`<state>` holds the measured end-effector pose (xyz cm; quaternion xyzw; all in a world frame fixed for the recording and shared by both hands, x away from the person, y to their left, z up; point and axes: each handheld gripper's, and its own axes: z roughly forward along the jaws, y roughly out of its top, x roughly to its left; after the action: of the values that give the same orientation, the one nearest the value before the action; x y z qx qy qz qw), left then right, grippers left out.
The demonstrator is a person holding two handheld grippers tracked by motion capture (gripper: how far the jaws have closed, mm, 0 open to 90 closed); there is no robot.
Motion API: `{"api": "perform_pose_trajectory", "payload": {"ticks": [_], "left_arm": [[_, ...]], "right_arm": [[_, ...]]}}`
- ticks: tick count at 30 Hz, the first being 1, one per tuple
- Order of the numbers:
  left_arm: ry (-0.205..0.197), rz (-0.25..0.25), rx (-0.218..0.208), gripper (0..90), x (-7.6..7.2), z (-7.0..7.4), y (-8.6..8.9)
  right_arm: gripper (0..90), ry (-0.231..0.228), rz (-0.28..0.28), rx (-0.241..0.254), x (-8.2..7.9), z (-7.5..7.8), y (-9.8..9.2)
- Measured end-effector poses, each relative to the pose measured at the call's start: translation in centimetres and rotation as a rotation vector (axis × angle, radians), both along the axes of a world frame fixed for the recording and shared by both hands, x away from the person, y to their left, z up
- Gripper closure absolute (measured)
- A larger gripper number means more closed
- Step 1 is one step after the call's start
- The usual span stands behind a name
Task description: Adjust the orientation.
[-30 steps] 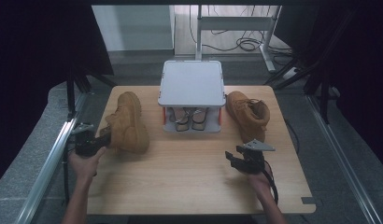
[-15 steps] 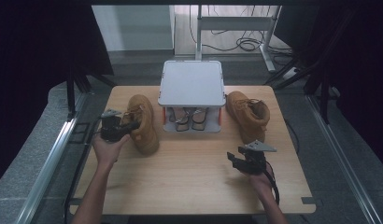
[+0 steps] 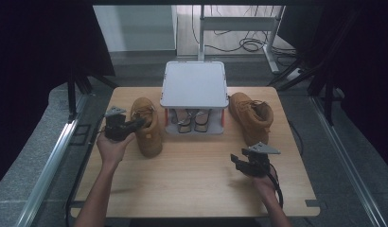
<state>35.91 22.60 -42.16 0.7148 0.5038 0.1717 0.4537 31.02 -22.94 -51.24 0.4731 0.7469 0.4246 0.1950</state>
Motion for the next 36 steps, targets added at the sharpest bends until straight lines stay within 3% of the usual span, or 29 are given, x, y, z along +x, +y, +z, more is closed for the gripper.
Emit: {"api": "perform_pose_trajectory", "payload": {"ticks": [6, 11, 15, 21, 28, 36], "left_arm": [[-0.037, -0.041, -0.005, 87.3, -1.9, 0.5, -0.7], [-0.04, -0.079, 0.003, 87.6, -3.2, -0.1, -2.4], [-0.031, -0.1, 0.025, 87.8, -4.0, -1.2, -4.0], [0.033, -0.118, 0.061, 87.8, -3.8, -4.3, -6.5], [0.078, -0.057, 0.101, 88.4, -2.4, -7.7, -8.0], [0.047, 0.028, 0.186, 88.8, -1.4, -9.1, -8.3]], "right_arm": [[43.5, 0.002, -0.002, -0.002, 0.0, -0.1, 0.1], [43.5, 0.001, -0.003, -0.001, 0.0, -0.1, 0.1], [43.5, 0.0, -0.002, -0.001, 0.0, -0.1, 0.1], [43.5, 0.001, 0.001, -0.005, -0.1, -0.2, 0.1], [43.5, 0.009, 0.0, -0.007, 0.0, -0.5, 0.2], [43.4, 0.013, 0.004, -0.016, 0.0, -0.6, 0.3]]}}
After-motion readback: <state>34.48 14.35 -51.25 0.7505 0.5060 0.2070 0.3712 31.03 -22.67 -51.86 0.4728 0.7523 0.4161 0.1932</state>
